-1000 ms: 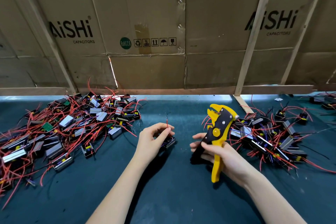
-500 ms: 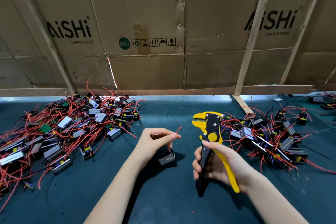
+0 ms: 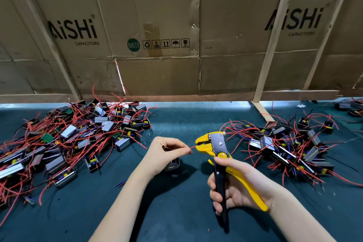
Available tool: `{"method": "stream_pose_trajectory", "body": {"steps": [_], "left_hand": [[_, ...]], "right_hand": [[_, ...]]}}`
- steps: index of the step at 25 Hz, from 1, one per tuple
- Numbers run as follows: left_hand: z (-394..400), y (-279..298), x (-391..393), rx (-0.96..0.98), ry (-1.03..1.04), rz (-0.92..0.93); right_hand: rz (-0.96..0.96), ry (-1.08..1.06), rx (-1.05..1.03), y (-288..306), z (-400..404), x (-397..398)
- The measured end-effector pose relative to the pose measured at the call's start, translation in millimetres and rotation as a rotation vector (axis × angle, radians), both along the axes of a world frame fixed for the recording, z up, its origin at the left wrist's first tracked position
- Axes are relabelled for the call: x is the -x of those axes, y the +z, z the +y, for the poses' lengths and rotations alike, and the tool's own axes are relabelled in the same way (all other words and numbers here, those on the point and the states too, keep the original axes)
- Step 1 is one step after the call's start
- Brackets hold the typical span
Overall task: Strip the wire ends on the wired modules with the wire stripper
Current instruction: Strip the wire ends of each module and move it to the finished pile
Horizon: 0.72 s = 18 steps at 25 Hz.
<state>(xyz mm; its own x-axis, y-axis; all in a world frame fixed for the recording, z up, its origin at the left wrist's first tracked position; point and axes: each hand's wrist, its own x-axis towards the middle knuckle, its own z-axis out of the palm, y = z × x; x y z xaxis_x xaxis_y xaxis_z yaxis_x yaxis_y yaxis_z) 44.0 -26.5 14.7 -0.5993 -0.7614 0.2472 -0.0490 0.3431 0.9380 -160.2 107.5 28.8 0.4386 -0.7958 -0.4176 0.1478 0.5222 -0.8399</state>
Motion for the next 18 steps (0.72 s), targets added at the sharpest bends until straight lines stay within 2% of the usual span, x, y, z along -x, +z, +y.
{"method": "stream_pose_trajectory", "body": {"steps": [13,18], "left_hand": [[-0.6,-2.3,-1.6,0.020,0.014,-0.052],[-4.3,1.3,-7.7,-0.054,-0.049,-0.096]], "right_hand": [[0.095,-0.089,-0.004,-1.7,0.8,-4.1],[0.172,-0.309,-0.003,2.6,-3.0,-6.2]]}}
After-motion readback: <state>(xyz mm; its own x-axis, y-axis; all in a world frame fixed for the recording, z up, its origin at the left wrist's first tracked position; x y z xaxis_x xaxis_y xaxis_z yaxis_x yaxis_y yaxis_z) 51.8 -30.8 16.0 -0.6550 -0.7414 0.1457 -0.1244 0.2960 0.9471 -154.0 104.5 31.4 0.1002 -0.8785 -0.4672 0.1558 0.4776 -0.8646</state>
